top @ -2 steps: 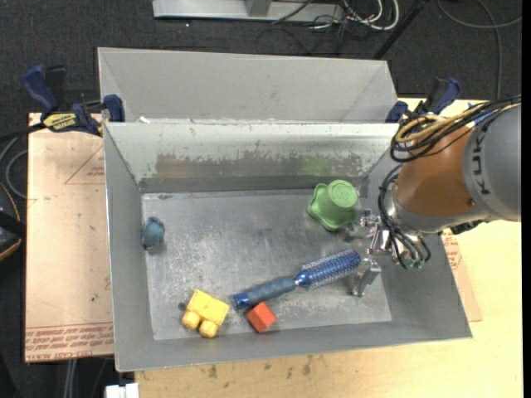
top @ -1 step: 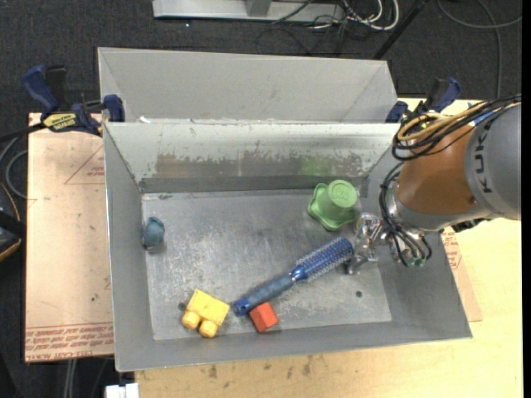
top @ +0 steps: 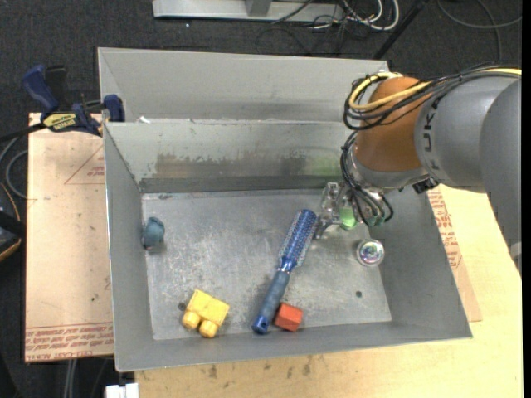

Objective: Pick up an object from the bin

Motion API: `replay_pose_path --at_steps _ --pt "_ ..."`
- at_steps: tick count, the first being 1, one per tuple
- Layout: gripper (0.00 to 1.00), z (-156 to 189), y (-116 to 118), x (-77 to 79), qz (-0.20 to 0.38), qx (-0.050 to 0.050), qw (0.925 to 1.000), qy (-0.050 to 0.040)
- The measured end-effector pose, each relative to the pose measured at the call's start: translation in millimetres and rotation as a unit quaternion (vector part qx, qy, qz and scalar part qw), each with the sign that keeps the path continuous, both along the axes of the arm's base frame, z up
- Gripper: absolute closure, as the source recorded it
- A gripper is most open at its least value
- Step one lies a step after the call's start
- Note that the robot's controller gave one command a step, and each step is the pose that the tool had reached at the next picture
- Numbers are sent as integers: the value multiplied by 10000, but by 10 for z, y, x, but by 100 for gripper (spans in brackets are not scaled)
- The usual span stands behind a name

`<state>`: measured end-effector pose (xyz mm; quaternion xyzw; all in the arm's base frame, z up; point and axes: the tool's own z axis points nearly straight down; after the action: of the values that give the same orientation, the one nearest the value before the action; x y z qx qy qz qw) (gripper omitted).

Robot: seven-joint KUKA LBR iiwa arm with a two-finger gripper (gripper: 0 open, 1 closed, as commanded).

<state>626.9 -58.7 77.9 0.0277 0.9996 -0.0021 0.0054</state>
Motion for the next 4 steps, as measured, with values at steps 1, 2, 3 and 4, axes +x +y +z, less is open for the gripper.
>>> replay_pose_path --at_steps 1,2,3,4 --pt "100 851 -840 -561 723 -6 9974 20" --pt "100 401 -462 -594 2023 25 9793 62" --pt "100 1105 -248 -739 2983 -1 9545 23" --pt "0 1086 -251 -747 2979 7 9546 40"
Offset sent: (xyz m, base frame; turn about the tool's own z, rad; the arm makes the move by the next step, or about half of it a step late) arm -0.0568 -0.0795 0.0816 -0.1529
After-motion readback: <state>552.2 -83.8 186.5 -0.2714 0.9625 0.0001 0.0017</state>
